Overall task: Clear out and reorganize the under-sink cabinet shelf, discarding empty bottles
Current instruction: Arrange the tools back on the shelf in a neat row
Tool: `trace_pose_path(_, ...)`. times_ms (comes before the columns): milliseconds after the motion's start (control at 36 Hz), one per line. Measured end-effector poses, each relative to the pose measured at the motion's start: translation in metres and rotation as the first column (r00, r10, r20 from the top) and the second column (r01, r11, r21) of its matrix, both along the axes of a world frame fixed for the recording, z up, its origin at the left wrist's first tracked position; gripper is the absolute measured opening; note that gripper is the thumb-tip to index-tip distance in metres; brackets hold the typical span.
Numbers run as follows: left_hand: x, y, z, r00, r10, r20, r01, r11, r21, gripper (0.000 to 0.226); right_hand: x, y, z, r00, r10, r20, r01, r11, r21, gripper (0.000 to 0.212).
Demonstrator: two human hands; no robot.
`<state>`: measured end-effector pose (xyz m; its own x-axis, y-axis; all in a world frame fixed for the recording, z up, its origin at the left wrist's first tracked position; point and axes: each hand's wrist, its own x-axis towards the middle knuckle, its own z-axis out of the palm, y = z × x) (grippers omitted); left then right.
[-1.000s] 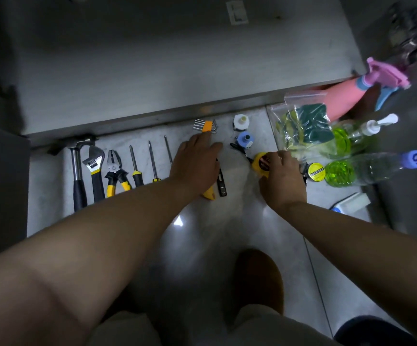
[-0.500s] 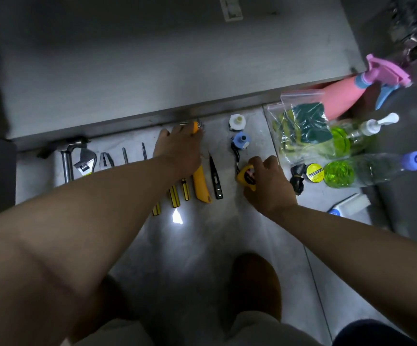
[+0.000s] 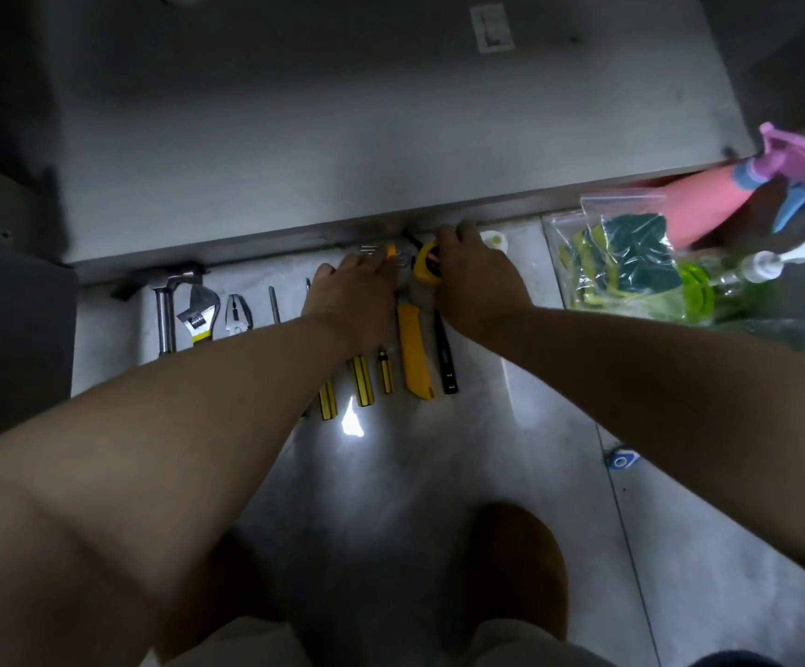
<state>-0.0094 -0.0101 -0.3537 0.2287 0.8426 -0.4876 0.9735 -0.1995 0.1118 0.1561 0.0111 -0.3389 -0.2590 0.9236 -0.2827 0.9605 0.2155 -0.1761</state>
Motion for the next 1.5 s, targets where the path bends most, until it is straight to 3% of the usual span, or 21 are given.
trace_pose_path(111, -0.001, -0.002, -0.002, 1.0, 0.012, 0.015, -0.012, 1.0, 0.005, 0.078, -0.004, 0.014, -0.01, 0.997, 0.047, 0.054, -0.048, 0.999, 0.014, 0.062)
trace_pose_path(222, 0.0, -0.002, -0.001, 0.998, 0.033, 0.053, -0.034, 0.999, 0.005, 0.072, 0.0, 0.01, -0.012, 1.0, 0.001, -0.03, -0.001, 1.0, 0.009, 0.062)
trace_pose_path(306, 0.002, -0.004, -0.002, 0.992, 0.067, 0.111, -0.076, 0.994, 0.078, 0.058, 0.01, -0.006, -0.007, 0.998, -0.028, -0.058, 0.033, 0.995, 0.094, 0.052)
trace_pose_path(389, 0.007, -0.007, -0.004, 0.984, 0.042, 0.175, -0.072, 0.984, 0.164, 0.064, 0.029, -0.021, -0.007, 0.993, -0.093, -0.067, 0.103, 0.98, 0.168, 0.042)
trace_pose_path(528, 0.024, -0.008, -0.007, 0.976, -0.088, 0.198, 0.065, 0.991, 0.121, 0.076, 0.055, -0.031, -0.018, 0.975, -0.194, -0.11, 0.195, 0.981, 0.005, 0.047)
trace_pose_path(694, 0.043, -0.003, -0.004, 0.983, -0.063, 0.171, 0.048, 0.995, 0.091, 0.081, 0.067, -0.026, -0.02, 0.974, -0.204, -0.102, 0.205, 0.979, -0.006, 0.031)
trace_pose_path(889, 0.054, 0.0, 0.001, 0.986, -0.034, 0.161, 0.022, 0.997, 0.077, 0.08, 0.083, -0.054, -0.017, 0.977, -0.211, -0.032, 0.207, 0.972, -0.109, 0.037)
trace_pose_path(1083, 0.045, -0.004, -0.002, 0.978, -0.04, 0.203, 0.017, 0.993, 0.116, 0.074, 0.079, -0.032, -0.013, 0.979, -0.173, -0.11, 0.18, 0.982, 0.051, 0.05)
trace_pose_path(1194, 0.036, -0.008, -0.007, 0.984, -0.022, 0.177, 0.005, 0.996, 0.094, 0.068, 0.072, 0.001, -0.016, 0.996, -0.06, -0.07, 0.06, 0.998, 0.0, 0.059)
trace_pose_path(1278, 0.031, -0.007, -0.009, 0.987, -0.011, 0.157, 0.002, 0.998, 0.059, 0.068, 0.066, 0.013, -0.02, 0.99, -0.091, -0.107, 0.079, 0.99, -0.113, 0.065)
trace_pose_path(1500, 0.041, -0.007, -0.016, 0.983, 0.021, 0.184, -0.027, 0.999, 0.03, 0.073, 0.067, 0.016, -0.019, 0.979, -0.162, -0.123, 0.15, 0.984, -0.1, 0.06)
